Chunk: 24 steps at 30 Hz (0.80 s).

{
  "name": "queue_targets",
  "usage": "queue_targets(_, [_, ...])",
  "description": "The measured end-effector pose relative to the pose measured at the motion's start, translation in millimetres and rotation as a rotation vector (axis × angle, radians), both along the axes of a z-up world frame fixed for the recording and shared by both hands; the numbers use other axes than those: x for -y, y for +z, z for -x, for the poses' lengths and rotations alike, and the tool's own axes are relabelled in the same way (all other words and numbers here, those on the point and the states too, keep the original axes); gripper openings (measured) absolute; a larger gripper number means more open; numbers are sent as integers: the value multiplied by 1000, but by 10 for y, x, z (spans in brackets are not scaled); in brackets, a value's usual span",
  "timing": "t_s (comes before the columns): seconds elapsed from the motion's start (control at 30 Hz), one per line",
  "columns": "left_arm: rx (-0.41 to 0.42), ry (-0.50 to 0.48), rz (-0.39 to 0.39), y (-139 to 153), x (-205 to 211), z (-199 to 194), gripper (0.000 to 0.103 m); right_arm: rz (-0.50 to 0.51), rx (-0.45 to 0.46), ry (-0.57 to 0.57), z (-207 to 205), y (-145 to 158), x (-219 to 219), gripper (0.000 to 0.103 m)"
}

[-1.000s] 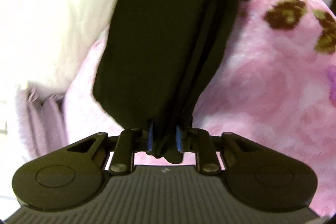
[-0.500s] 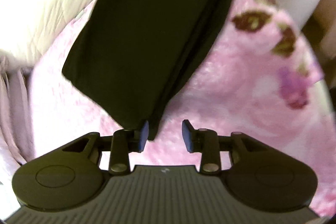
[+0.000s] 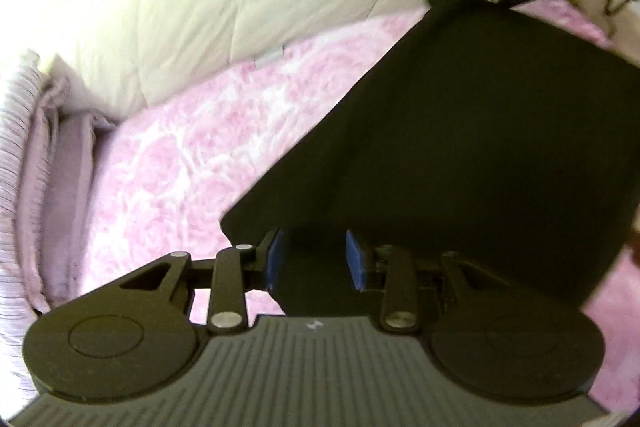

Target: Fold clothes

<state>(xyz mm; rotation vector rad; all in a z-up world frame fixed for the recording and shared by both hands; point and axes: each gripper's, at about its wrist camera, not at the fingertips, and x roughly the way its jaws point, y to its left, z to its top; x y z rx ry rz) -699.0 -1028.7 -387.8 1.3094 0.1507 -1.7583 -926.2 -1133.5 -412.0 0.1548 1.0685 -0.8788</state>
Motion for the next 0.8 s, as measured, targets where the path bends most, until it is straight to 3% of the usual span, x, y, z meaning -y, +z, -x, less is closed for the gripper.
queue_targets(0.2, [-73,93,-33,-10,248,-133,30,4,33,6,129,9,-30,10])
queue_targets(0.33, [-126,192,-96,-192,485,-253,24,4,39,-14,152,66,-37,10])
queue_targets(0.43, [-112,191,-104,-306,554,-246,23,3,55,-31,143,110,-139,11])
queue_targets(0.57, [-128,192,-96,-205,499,-311,23,22,81,-28,104,192,-307,11])
queue_targets(0.7, [-248,249,-44,155,400,-467,23,44,149,7,28,335,-427,11])
queue_targets(0.8, [-293,259,-62,151,515,-459,23,38,192,68,-169,377,-510,11])
